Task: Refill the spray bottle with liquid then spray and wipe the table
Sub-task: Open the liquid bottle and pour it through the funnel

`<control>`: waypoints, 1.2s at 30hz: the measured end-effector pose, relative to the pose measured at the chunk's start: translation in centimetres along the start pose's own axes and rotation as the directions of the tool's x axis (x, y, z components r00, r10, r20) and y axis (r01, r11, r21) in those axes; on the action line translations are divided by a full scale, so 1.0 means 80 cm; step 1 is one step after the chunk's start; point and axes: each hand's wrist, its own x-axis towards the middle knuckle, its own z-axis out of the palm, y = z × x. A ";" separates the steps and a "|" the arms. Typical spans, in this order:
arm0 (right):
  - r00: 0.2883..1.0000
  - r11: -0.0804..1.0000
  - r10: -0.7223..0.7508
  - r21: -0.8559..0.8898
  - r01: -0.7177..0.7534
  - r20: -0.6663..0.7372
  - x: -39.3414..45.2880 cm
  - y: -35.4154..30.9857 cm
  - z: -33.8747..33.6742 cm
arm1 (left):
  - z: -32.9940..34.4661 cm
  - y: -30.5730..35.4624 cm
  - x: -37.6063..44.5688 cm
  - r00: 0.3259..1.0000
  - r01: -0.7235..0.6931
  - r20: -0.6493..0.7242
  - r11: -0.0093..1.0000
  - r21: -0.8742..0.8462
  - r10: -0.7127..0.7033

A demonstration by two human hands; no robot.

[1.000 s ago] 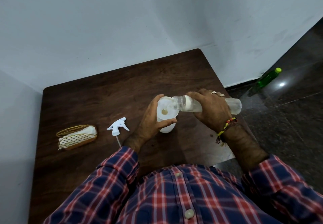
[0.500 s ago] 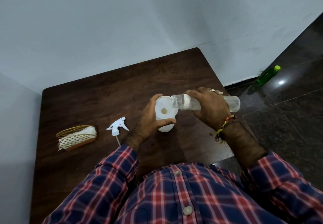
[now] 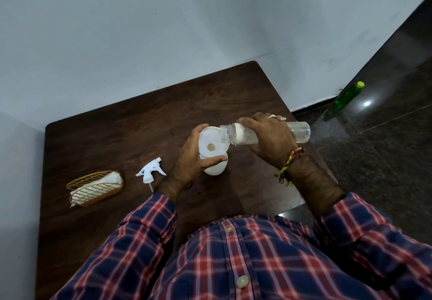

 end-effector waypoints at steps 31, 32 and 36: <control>1.000 1.000 -0.002 0.006 0.002 0.008 0.003 0.000 0.005 | -0.004 0.002 -0.002 1.000 0.016 0.008 1.000 0.018 -0.016; 1.000 1.000 -0.002 0.002 0.002 0.007 0.003 0.000 0.005 | -0.003 0.001 -0.002 1.000 0.011 0.002 1.000 0.015 -0.011; 1.000 1.000 0.000 -0.009 0.000 -0.003 0.004 0.000 0.008 | -0.001 0.000 -0.001 1.000 -0.010 -0.015 1.000 0.015 0.010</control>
